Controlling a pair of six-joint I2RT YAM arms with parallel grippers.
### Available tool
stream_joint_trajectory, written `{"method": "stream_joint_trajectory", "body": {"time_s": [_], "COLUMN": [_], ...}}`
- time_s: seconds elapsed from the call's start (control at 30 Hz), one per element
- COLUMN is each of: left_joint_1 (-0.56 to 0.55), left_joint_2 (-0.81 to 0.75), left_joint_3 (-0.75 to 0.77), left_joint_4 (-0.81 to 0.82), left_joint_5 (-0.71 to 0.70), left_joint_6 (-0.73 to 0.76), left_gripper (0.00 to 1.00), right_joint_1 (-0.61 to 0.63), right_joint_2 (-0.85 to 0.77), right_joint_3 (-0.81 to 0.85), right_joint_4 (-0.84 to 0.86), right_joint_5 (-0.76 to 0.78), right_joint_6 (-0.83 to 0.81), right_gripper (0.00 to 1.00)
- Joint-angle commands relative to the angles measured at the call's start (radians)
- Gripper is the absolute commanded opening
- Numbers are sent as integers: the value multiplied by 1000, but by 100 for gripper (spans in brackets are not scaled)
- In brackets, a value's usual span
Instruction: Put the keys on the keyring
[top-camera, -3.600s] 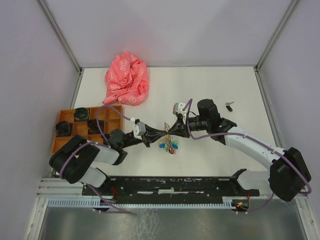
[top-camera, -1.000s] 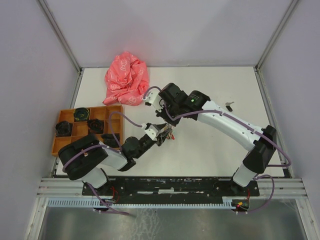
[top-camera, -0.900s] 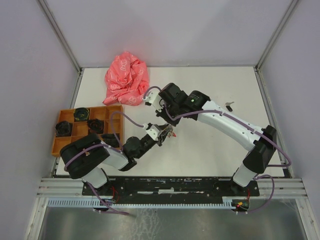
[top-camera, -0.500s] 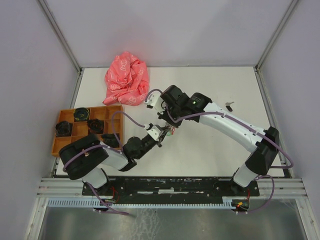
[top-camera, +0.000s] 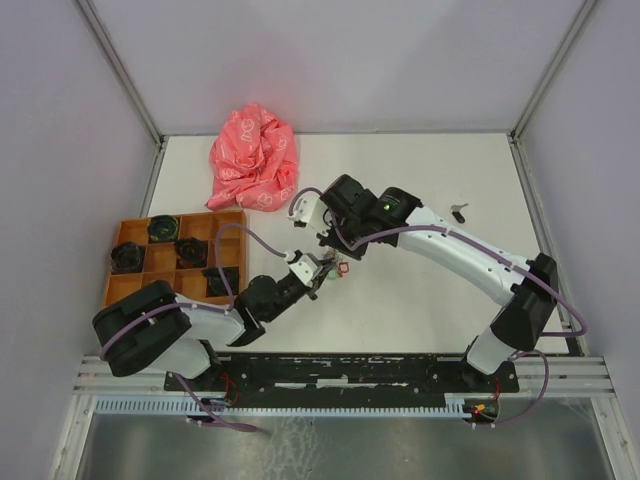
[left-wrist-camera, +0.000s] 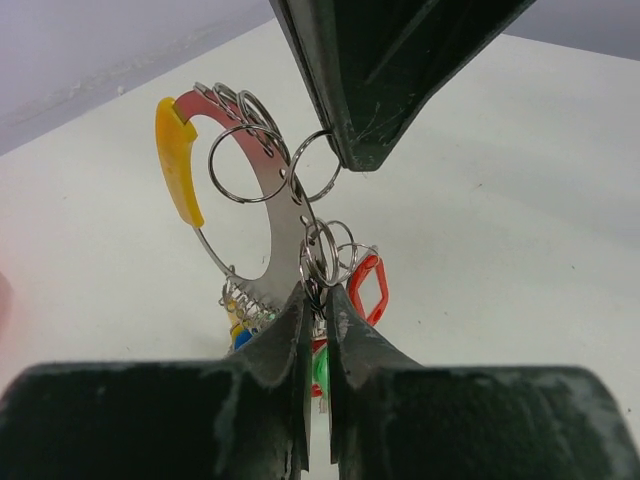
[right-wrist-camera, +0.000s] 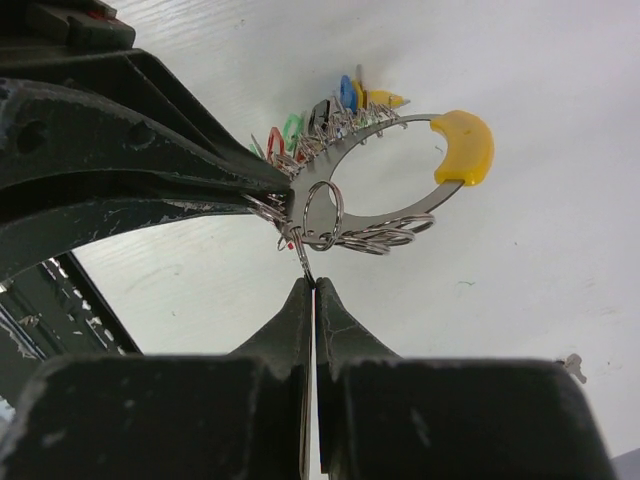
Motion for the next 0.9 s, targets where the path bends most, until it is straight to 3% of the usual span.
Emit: {"method": "stream_joint_trajectory", "body": {"time_s": [0.0,0.1,0.27,0.43,0.6,0.87], "left_joint_1": [4,5,22,81,158,232], "left_joint_2": [-47,-85,-188,-211,-138,15], "left_joint_3": [-42,-81,-70,-49,14,21], "left_joint_4": [156,185,49,20,24,188], "left_joint_5": [39,98,237,402,569,708], "left_joint_6": [-18,5,54,43,34,-11], "left_gripper": [18,30,38,39,39,39], "right_joint_1": [-8,-8,-9,-10,-11,-10], "right_joint_2": [-33,-39,-41,-51,-59,-103], "right_joint_3": [-1,-11,-21,-47,-65,-125], "right_joint_4": [-65,-56,-53,-23,-9,41], "right_joint_5": [-8,-24,-45,-78,-106,-157], "right_joint_6": [-40,-64,-102,-135,-163,-207], "right_gripper": [1,1,1,1,1,1]}}
